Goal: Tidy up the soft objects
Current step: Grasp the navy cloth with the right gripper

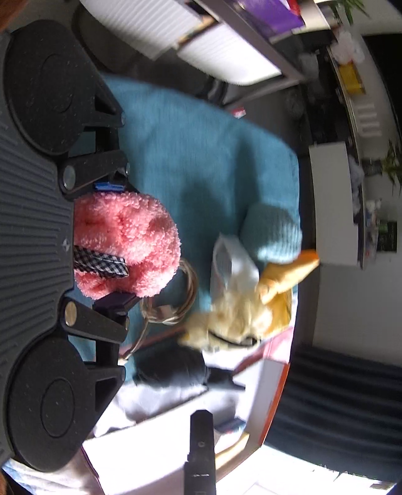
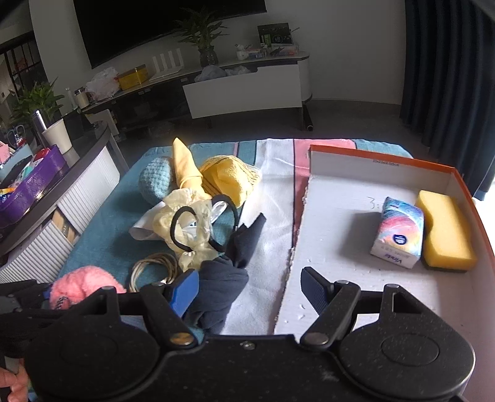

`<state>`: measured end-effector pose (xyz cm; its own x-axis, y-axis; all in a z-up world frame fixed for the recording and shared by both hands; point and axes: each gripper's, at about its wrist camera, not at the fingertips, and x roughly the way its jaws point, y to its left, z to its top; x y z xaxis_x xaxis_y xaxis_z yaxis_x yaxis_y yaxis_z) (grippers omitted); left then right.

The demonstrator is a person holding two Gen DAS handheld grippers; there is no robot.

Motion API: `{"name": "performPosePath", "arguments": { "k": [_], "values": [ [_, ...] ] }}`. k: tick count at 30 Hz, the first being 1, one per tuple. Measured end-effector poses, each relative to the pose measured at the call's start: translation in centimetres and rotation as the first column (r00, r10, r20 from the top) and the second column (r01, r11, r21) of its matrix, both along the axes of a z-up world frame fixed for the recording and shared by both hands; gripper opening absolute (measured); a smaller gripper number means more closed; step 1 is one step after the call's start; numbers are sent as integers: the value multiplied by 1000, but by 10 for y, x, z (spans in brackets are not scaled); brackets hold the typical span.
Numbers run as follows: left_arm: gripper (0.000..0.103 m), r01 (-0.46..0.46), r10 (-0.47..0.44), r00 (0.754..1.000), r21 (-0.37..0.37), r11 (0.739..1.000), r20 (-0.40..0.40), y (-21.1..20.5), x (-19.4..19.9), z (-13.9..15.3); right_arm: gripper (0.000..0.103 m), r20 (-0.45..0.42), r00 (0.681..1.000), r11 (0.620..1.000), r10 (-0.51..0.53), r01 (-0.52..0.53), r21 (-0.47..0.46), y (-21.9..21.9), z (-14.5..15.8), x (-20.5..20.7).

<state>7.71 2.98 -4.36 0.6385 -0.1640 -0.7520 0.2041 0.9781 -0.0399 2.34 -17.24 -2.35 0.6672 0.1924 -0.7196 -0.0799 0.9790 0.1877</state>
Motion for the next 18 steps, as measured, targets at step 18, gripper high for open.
{"name": "performPosePath", "arguments": {
  "k": [18],
  "values": [
    [60,-65,66,997,-21,998,50,14,-1,20,56,-123,988,995,96,-91,52,27,-40,36]
  ]
}}
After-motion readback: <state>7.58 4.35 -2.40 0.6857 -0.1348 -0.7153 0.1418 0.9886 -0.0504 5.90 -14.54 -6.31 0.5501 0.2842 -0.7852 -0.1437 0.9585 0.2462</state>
